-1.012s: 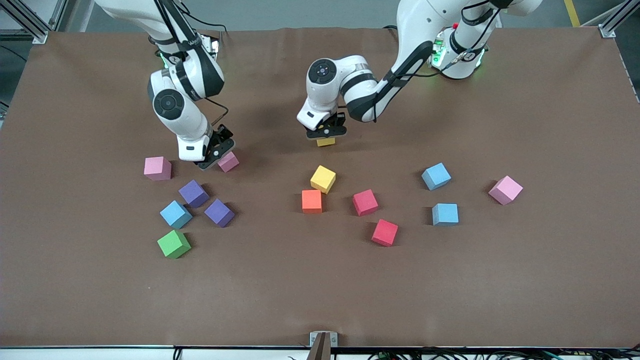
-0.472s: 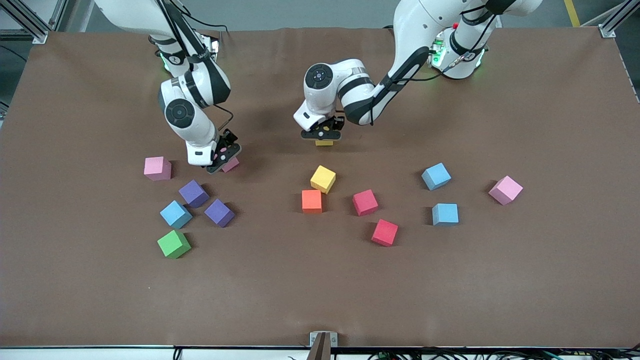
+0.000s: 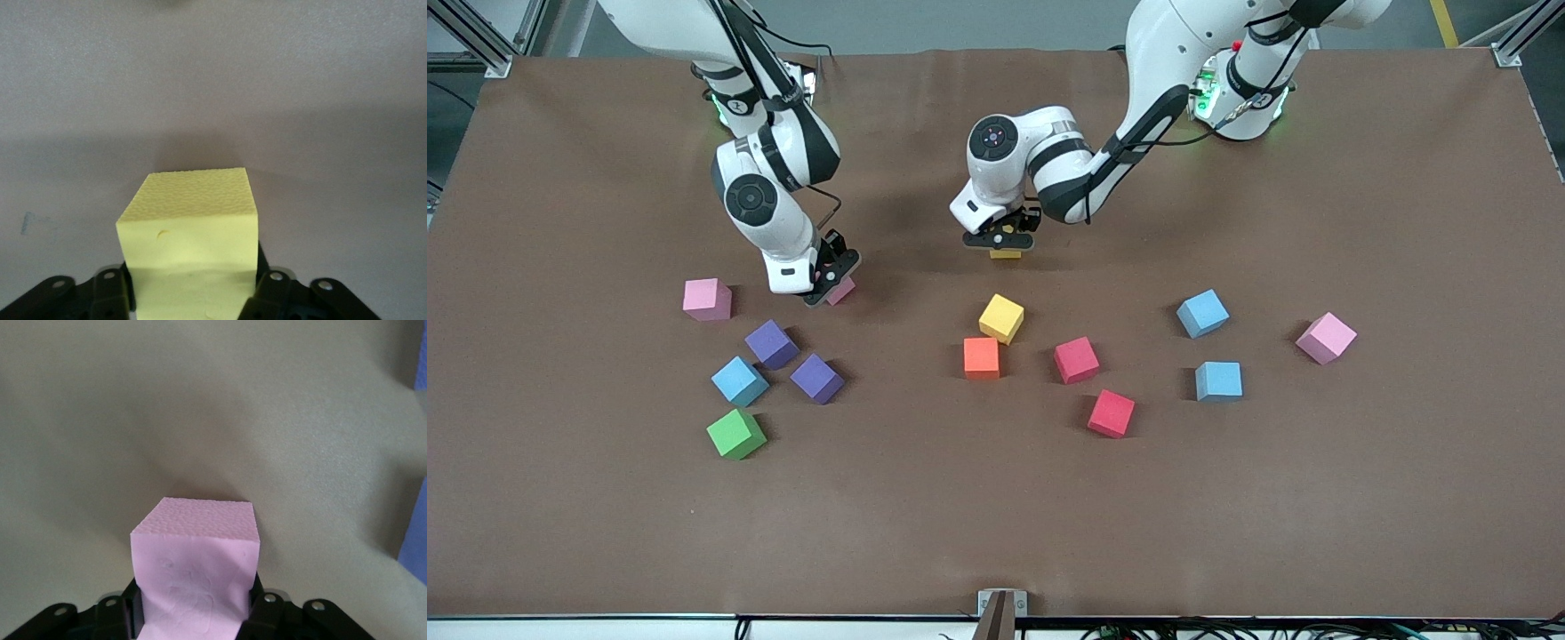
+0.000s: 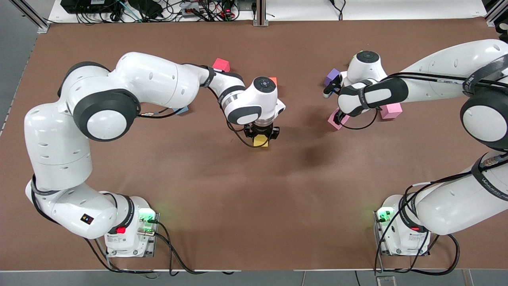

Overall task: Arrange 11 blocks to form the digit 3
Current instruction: 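Lift the yellow cube with the left gripper while the right gripper grasps pink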

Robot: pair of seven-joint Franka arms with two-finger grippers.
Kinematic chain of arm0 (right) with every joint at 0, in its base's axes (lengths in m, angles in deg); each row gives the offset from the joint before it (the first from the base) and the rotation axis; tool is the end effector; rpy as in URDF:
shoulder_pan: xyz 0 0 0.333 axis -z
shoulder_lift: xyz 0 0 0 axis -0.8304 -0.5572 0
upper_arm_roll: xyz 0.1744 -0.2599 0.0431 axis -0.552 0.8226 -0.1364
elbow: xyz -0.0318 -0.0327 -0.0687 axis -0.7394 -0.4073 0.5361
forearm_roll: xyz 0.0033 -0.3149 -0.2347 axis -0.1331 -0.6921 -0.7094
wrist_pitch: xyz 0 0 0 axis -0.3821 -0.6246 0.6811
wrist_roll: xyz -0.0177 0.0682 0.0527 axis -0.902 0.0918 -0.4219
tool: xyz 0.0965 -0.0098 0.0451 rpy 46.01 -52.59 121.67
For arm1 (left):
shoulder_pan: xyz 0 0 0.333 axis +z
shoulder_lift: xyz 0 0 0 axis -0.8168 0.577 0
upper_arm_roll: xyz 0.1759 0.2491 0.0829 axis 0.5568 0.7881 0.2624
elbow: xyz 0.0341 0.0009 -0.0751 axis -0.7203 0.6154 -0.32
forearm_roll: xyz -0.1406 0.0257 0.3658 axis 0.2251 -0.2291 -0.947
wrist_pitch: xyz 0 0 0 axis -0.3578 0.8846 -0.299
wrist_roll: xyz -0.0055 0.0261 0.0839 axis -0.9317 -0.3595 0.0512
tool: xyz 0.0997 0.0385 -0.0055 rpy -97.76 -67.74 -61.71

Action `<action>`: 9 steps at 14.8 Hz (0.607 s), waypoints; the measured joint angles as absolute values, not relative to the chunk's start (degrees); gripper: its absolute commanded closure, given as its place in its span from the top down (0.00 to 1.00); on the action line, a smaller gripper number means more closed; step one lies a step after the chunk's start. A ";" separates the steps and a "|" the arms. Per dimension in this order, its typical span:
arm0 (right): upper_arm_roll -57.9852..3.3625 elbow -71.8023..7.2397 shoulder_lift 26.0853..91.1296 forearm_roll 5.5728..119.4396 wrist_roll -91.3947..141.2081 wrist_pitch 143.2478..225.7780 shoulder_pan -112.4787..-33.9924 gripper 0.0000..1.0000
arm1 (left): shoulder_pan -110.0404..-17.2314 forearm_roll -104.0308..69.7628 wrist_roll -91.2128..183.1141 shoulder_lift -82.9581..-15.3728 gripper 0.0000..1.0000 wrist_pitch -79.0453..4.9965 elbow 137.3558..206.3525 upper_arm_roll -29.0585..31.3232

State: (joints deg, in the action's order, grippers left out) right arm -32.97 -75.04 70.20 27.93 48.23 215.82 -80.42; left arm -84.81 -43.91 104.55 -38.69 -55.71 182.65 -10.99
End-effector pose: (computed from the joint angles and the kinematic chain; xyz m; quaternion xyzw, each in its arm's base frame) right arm 0.4243 0.1926 0.2015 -0.9017 -0.4281 0.0590 0.0126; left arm 0.3147 -0.5267 0.1912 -0.9972 0.0404 0.0625 0.0120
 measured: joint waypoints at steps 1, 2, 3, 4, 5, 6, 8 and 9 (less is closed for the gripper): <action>-32.98 -75.03 70.22 27.93 49.74 215.83 -80.46 0.18 | -84.80 -43.91 104.58 -38.60 1.00 -55.58 182.65 -10.99; -32.98 -75.01 70.23 27.93 51.57 215.85 -80.67 0.17 | -84.80 -43.91 104.61 -38.58 1.00 -55.48 182.64 -10.99; -32.98 -74.98 70.23 27.93 53.74 215.85 -81.09 0.16 | -84.76 -43.91 104.67 -38.58 1.00 -55.15 182.51 -10.99; -32.98 -74.94 70.25 27.93 56.11 215.85 -81.62 0.16 | -84.72 -43.91 104.74 -38.63 1.00 -54.51 182.20 -10.98; -32.99 -74.89 70.29 27.93 58.64 215.89 -82.27 0.16 | -84.67 -43.91 104.86 -38.85 1.00 -53.45 181.68 -10.98; -32.99 -74.85 70.34 27.93 61.17 215.96 -83.04 0.16 | -84.63 -43.91 105.26 -39.38 1.00 -52.14 180.92 -10.99; -32.99 -74.77 70.62 27.93 65.12 216.28 -84.69 0.16 | -84.53 -43.81 107.04 -40.99 1.00 -48.10 178.54 -11.00; -32.99 -74.74 70.92 27.93 66.23 216.33 -85.70 0.16 | -84.47 -43.29 107.98 -41.75 1.00 -45.55 176.67 -11.00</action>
